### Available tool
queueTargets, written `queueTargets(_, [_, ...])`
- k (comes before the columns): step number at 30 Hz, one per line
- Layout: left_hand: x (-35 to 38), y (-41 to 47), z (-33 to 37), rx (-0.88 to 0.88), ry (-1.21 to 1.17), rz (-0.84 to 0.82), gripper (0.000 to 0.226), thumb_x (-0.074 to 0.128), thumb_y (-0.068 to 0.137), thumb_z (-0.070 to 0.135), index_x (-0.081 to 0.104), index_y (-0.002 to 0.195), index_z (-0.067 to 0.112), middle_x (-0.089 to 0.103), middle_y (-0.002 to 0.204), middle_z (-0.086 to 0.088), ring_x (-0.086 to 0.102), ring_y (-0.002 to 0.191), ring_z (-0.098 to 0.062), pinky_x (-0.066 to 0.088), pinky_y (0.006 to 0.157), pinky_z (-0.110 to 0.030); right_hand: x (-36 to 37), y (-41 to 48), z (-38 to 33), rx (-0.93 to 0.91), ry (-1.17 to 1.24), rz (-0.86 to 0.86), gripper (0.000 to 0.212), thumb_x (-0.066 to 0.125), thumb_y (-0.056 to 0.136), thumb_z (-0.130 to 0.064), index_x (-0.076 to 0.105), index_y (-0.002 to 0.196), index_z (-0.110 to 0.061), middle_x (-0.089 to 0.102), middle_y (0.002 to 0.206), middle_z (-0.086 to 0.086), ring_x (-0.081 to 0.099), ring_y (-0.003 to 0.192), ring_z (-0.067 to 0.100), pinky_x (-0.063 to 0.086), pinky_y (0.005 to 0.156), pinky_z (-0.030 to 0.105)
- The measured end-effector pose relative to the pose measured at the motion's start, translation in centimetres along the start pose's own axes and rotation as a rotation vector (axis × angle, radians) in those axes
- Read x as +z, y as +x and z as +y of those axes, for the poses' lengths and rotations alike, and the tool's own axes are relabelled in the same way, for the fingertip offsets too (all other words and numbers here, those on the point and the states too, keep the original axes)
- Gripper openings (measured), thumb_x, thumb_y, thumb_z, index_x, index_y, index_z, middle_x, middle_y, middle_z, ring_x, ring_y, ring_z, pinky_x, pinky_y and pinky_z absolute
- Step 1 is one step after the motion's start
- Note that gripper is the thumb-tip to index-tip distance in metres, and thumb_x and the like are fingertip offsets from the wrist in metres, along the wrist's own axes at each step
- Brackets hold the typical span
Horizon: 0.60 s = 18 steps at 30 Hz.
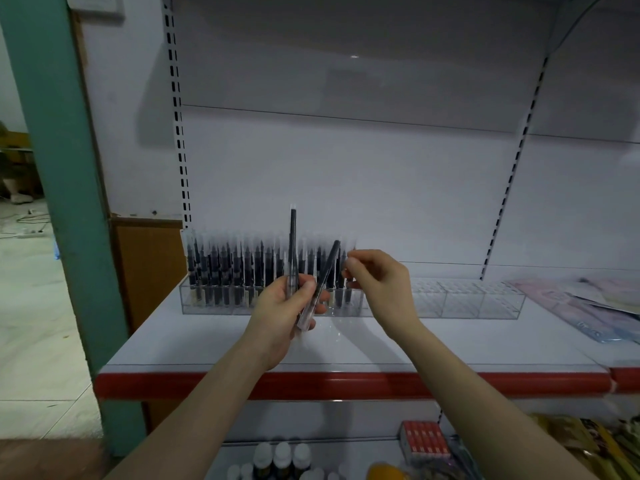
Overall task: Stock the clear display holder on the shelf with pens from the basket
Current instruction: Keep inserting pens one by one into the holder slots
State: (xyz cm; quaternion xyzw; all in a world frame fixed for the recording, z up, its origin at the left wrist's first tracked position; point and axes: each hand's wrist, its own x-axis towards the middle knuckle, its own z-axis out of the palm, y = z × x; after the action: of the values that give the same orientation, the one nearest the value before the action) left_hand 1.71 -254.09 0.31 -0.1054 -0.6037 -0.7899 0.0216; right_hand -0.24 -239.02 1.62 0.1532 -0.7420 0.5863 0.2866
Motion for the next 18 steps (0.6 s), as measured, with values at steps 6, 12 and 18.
queueTargets(6, [0.4,-0.5,0.5,-0.006,0.025,-0.04,0.011,0.048,0.096,0.016,0.057,0.098,0.011,0.07,0.073,-0.004,0.06,0.056,-0.008,0.045,0.049,-0.021,-0.5,-0.7,1.3,-0.498,-0.476,-0.135,0.02,0.059,0.082,-0.009,0.072,0.098,-0.007,0.064,0.102,0.004,0.051,0.101,0.01,0.034,0.09,0.002])
queueTargets(12, [0.9,-0.9,0.9,-0.02,0.058,-0.056,0.022,0.047,0.096,0.022,0.056,0.108,0.006,0.068,0.084,-0.012,0.059,0.056,-0.01,0.044,0.048,-0.022,-0.8,-0.4,1.6,-0.604,-0.59,-0.115,0.026,0.053,0.082,-0.023,0.072,0.091,-0.006,0.067,0.095,0.012,0.049,0.095,0.013,0.037,0.086,0.017])
queueTargets(18, [0.1,-0.5,0.6,-0.033,0.109,-0.008,0.018,0.041,0.099,0.022,0.053,0.101,0.007,0.045,0.061,-0.002,0.034,0.041,-0.009,0.028,0.039,-0.021,-1.7,0.6,1.6,-0.181,-0.317,-0.013,0.012,0.06,0.089,-0.01,0.064,0.1,-0.007,0.061,0.086,-0.007,0.056,0.076,0.001,0.044,0.069,0.011])
